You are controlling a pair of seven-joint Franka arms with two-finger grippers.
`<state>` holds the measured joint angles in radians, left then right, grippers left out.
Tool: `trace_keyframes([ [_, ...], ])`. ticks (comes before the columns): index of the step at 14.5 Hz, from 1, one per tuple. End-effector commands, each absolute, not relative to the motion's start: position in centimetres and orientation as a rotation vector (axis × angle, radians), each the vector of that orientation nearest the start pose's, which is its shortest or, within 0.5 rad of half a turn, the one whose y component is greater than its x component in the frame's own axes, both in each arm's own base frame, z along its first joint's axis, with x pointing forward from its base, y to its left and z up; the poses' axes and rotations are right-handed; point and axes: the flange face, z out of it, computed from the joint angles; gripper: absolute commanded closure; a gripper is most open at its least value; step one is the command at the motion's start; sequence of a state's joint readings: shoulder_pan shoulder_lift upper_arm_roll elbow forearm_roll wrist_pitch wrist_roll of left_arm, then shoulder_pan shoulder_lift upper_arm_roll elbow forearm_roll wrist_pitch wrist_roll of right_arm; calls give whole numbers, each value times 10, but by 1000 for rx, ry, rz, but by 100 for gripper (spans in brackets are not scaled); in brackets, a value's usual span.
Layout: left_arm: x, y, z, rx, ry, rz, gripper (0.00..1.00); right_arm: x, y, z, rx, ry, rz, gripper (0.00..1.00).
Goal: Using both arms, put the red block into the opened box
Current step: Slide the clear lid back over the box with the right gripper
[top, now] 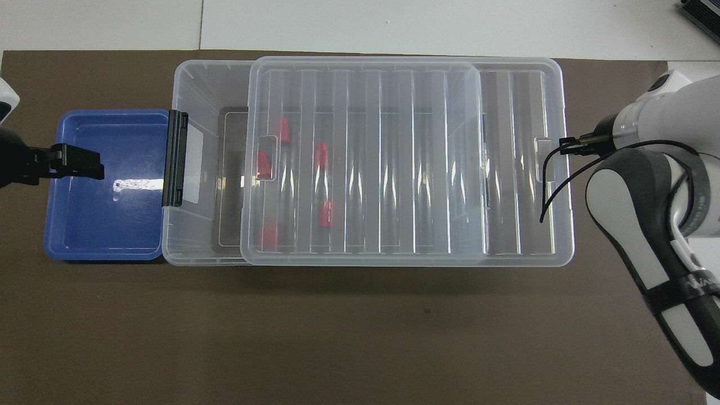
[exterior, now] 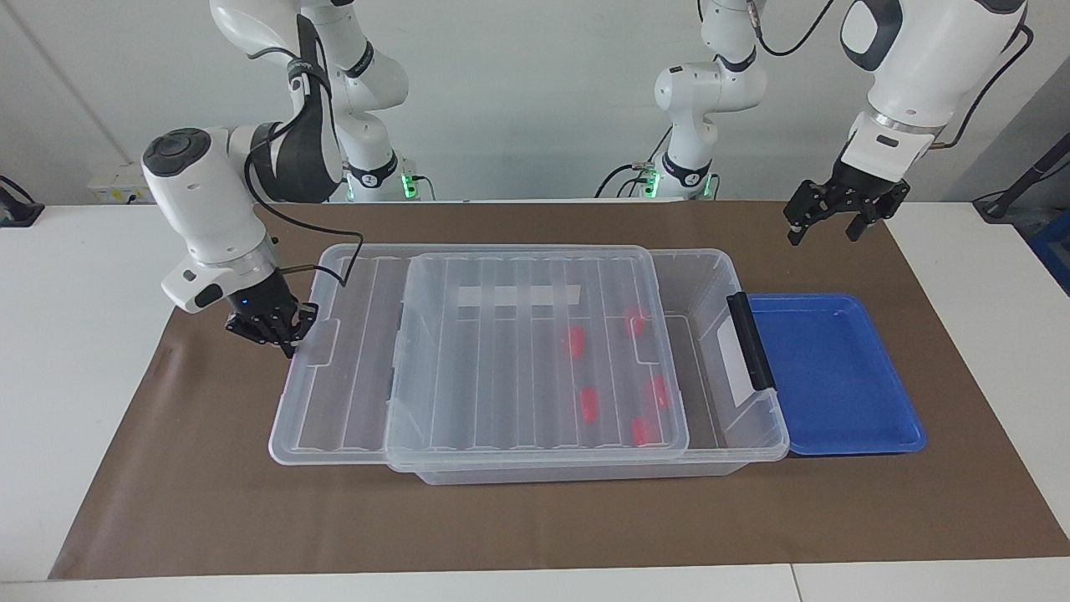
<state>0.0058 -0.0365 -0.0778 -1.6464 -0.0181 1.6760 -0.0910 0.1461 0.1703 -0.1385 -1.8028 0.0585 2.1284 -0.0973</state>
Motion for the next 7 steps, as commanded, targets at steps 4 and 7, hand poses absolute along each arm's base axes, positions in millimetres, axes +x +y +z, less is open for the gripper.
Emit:
trace_keyframes([
  [4, 548, -49, 625, -3167, -9, -96, 0, 624, 62, 462, -3076, -117, -254, 100],
  [7, 548, -46, 625, -3167, -17, -94, 0, 622, 84, 462, -3039, -112, -243, 100],
])
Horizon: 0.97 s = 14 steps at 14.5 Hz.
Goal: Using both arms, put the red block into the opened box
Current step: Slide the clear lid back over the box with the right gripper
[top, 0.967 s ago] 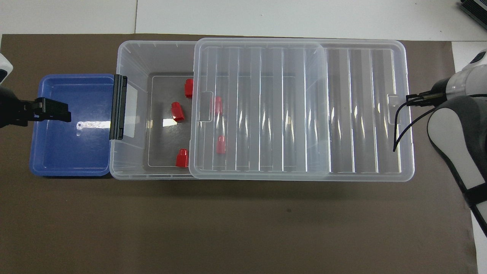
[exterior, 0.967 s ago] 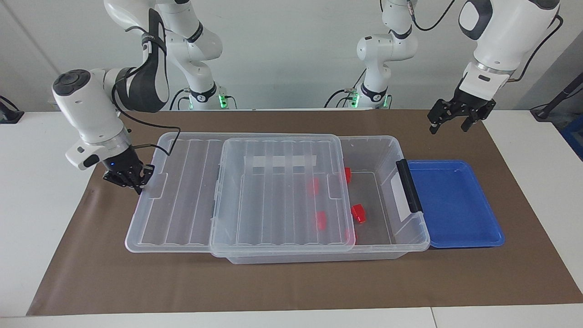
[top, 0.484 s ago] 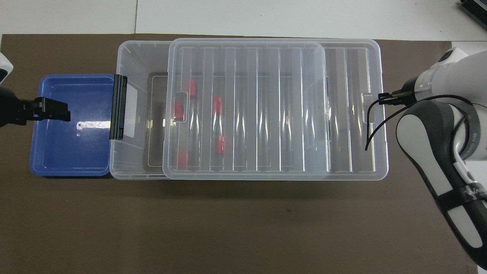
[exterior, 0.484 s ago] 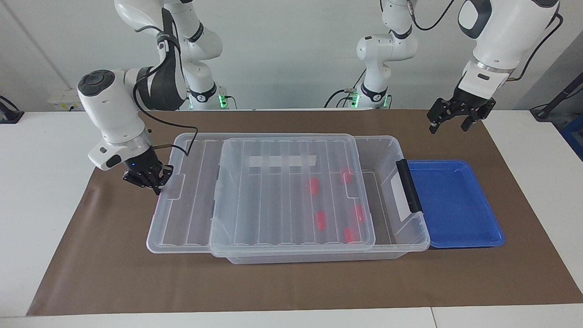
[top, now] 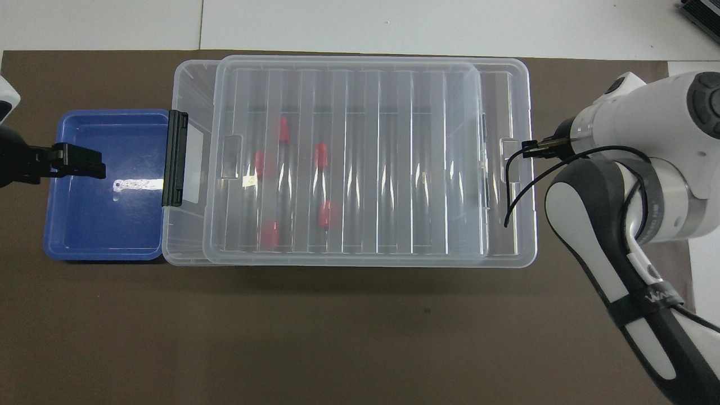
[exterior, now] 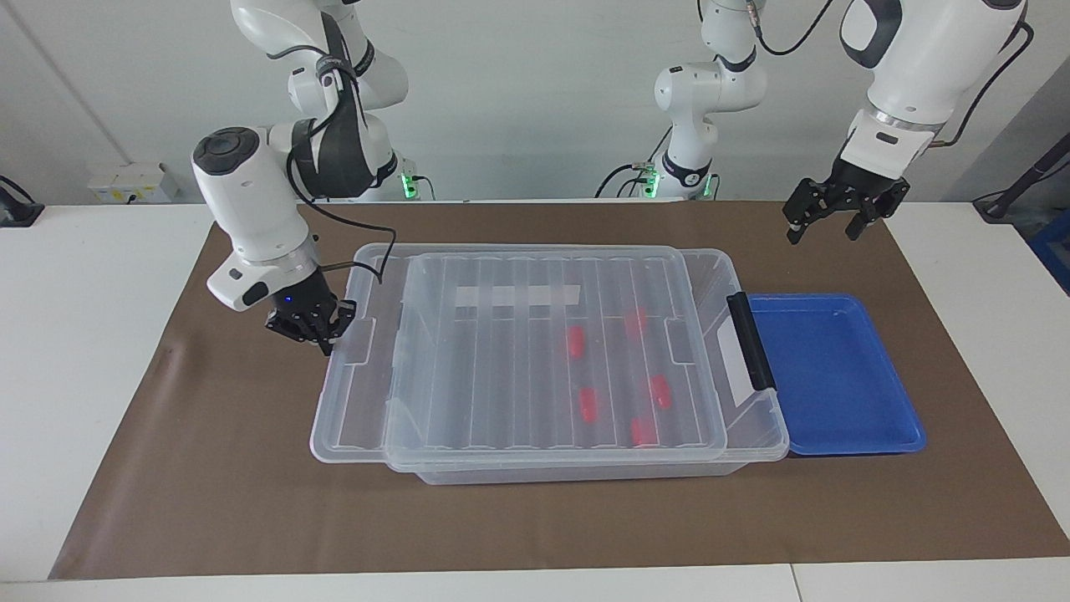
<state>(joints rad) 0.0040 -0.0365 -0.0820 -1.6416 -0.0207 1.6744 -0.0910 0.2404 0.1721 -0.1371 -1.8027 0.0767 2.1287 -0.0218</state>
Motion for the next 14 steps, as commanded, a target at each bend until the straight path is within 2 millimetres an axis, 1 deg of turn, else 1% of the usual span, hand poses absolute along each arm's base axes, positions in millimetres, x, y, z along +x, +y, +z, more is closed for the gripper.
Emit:
trace_keyframes([
  [1, 548, -46, 625, -3167, -17, -94, 0, 621, 90, 462, -3034, -122, -242, 100],
  [4, 548, -46, 625, -3167, -17, -96, 0, 619, 97, 461, -3028, -135, -233, 100],
  [6, 548, -45, 625, -3167, -19, -96, 0, 617, 100, 461, -2994, -112, -224, 100],
  [7, 548, -45, 625, -3167, -19, -96, 0, 616, 108, 461, -2989, -127, -218, 100],
  [8, 549, -45, 624, -3167, -19, -99, 0, 614, 110, 459, -2988, -130, -210, 100],
  [14, 550, -41, 624, -3165, -31, -106, 0, 613, 109, 459, -2989, -135, -201, 100],
])
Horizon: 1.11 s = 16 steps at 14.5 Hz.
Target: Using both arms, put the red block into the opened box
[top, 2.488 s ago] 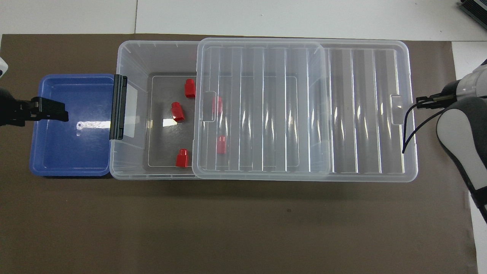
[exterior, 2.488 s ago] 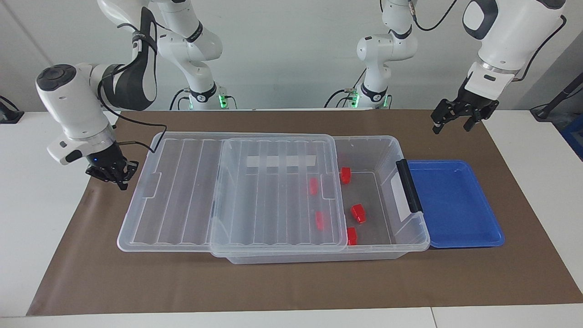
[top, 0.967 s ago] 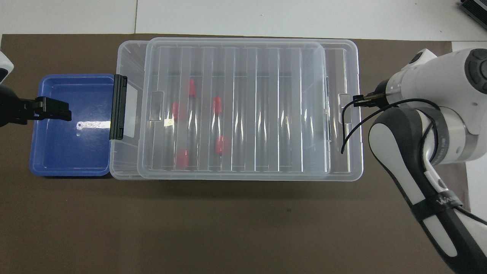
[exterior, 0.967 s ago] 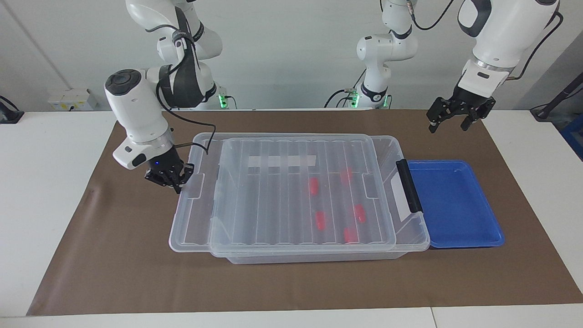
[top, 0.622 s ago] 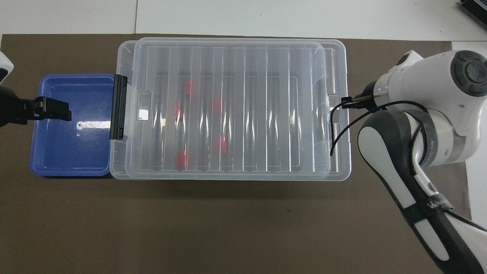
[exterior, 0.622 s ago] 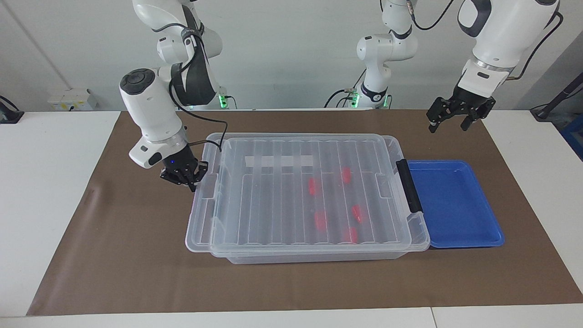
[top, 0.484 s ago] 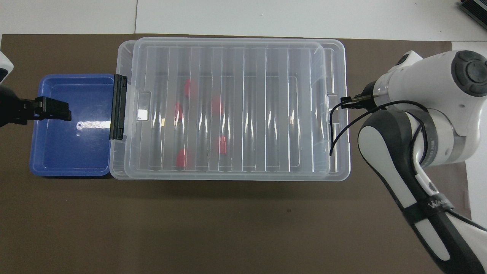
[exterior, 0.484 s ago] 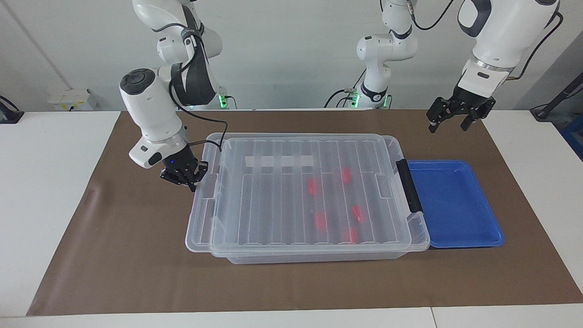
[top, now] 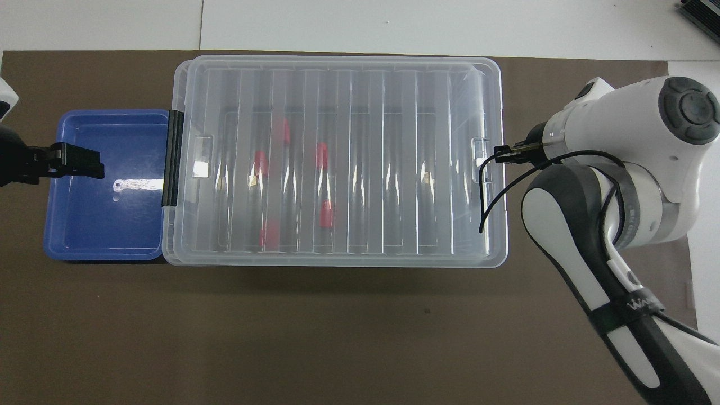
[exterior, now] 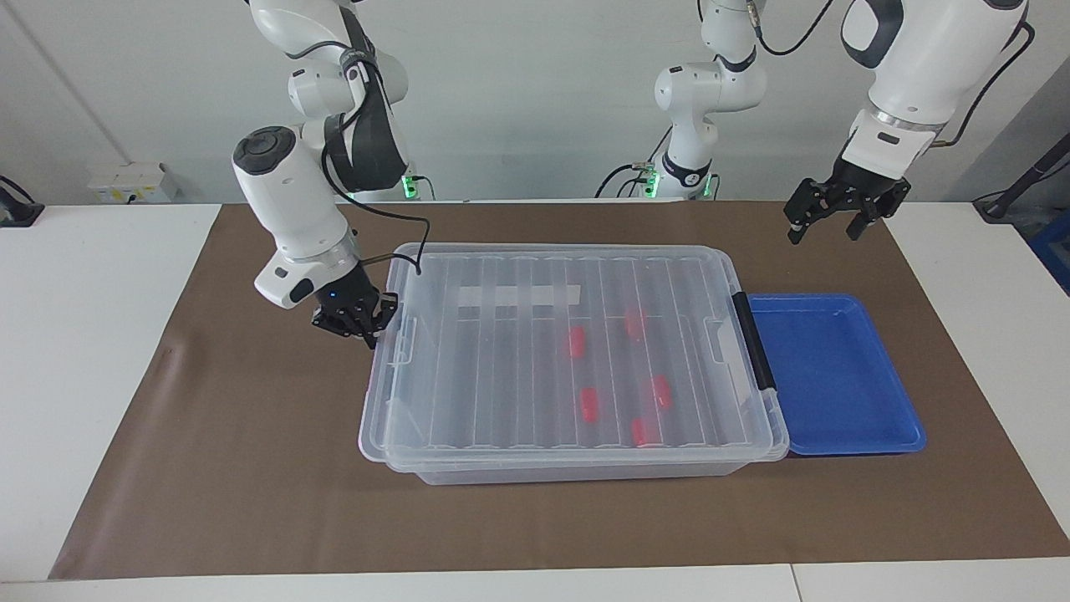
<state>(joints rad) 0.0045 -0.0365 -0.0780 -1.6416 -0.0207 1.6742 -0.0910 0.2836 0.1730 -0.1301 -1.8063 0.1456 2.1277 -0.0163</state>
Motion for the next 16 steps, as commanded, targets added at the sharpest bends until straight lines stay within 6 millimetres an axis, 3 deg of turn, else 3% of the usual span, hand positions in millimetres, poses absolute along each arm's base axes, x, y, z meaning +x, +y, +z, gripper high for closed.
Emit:
trace_keyframes([
  [1, 550, -40, 625, -3167, -34, -109, 0, 613, 109, 458, -2989, -137, -199, 100],
  [14, 550, -36, 625, -3165, -46, -114, 0, 613, 103, 459, -2980, -109, -173, 100],
  [15, 550, -36, 625, -3165, -46, -111, 0, 613, 98, 460, -2985, -96, -164, 76],
  [16, 550, -36, 625, -3165, -46, -114, 0, 613, 89, 465, -3003, -94, -176, 10],
])
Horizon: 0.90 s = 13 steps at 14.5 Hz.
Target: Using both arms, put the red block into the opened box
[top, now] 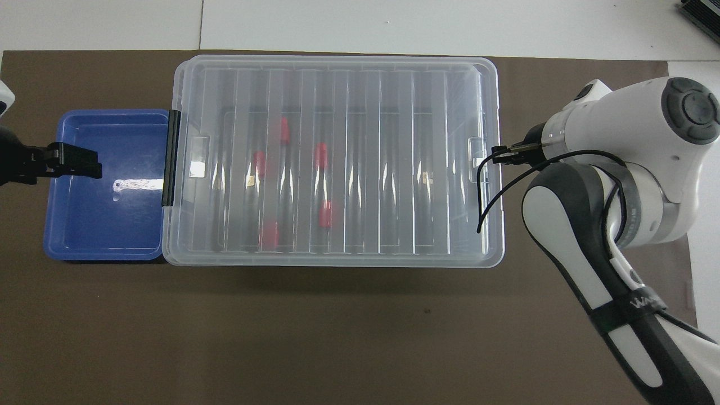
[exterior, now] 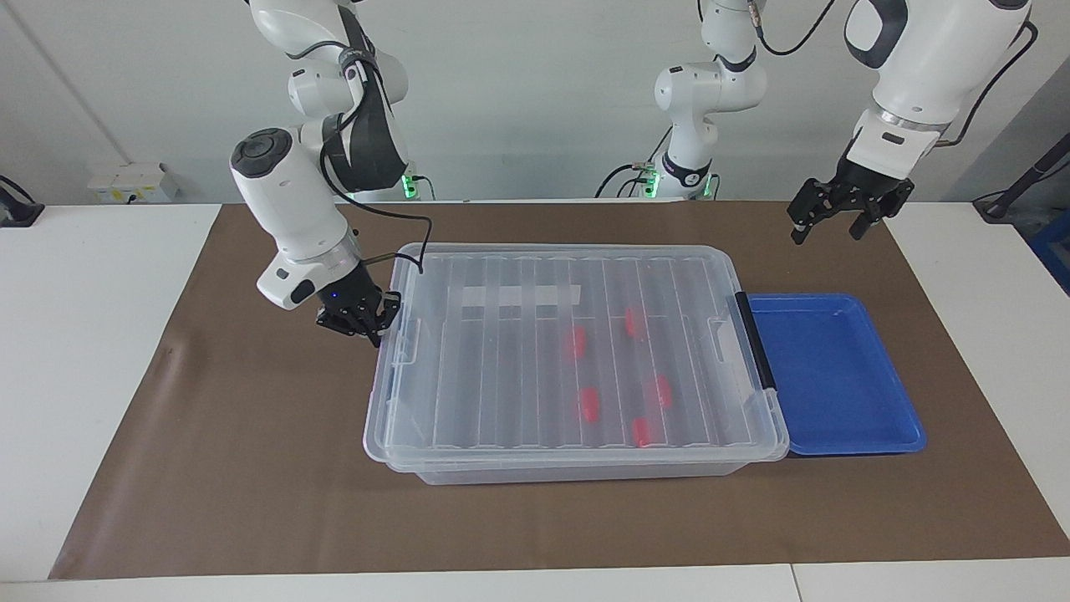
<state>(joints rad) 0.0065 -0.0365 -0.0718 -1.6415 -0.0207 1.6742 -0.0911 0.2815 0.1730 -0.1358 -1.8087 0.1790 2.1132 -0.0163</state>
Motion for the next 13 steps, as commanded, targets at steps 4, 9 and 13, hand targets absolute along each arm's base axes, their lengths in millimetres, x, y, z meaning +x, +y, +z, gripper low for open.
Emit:
trace_keyframes([
  [4, 550, -36, 626, -3165, -46, -119, 0, 601, 51, 511, -3091, -82, -206, 0],
  [9, 551, -36, 625, -3167, -46, -121, 0, 585, 0, 588, -3161, 89, -124, 0],
  [13, 551, -36, 625, -3167, -46, -121, 0, 561, -24, 624, -3150, 247, 12, 0],
])
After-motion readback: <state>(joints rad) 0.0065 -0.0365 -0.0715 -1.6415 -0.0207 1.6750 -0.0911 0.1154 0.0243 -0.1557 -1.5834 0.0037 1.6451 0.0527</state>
